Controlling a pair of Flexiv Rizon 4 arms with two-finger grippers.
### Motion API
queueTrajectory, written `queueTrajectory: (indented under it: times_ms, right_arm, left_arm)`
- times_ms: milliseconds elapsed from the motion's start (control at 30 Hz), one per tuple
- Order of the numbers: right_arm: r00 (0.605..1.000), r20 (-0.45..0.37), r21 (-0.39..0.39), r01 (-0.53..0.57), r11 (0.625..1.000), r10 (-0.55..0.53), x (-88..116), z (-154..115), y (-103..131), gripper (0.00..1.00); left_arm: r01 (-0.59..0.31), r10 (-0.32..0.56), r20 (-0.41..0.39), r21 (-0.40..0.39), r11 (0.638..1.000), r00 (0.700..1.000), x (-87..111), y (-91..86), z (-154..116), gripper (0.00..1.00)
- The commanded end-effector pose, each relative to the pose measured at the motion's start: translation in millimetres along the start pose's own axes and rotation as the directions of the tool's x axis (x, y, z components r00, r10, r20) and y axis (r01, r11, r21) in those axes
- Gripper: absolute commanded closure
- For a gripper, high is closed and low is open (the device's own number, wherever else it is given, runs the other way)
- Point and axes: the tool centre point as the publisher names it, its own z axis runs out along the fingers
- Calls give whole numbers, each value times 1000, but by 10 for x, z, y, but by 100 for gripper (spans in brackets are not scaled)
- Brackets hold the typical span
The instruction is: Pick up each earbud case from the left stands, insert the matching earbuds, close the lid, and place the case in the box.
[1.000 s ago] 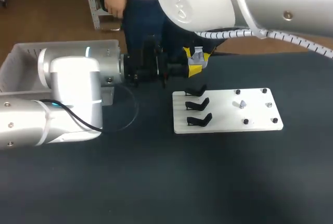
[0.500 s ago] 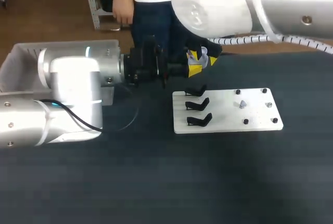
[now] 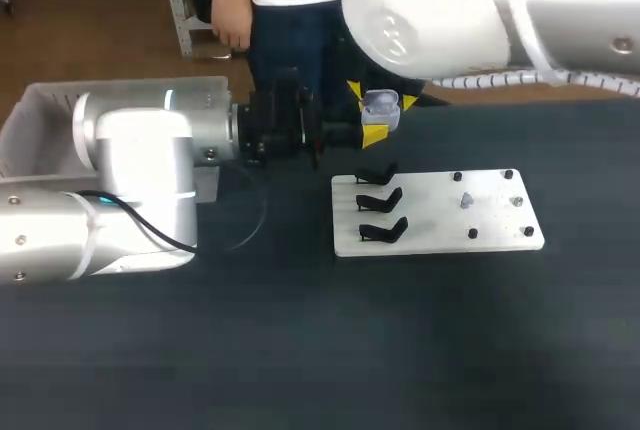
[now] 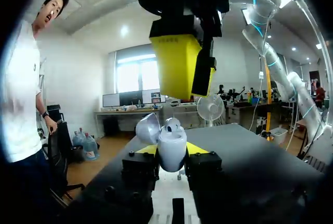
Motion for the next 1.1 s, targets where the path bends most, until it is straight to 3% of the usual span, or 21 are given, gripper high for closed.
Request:
queueTrajectory:
  times_ms: [33,267,667,1100]
  right_arm:
    - [994,110,-180,44,983,-24,151,-19,-417,0]
    - [985,166,-238,86,968,-46,142,20,-679,0]
    - [984,137,-247,147,958,-115,107,271,-1006,0]
    - [984,60,-230,176,957,-167,78,979,-1356,0]
  left_arm:
    - [-4,4,4,-8,1000,1000,8,-18,4,100]
    - [-4,4,4,-8,1000,1000,8,-18,4,100]
    - [-4,4,4,-8,1000,1000,8,-18,4,100]
    - [-4,4,4,-8,1000,1000,8,-18,4,100]
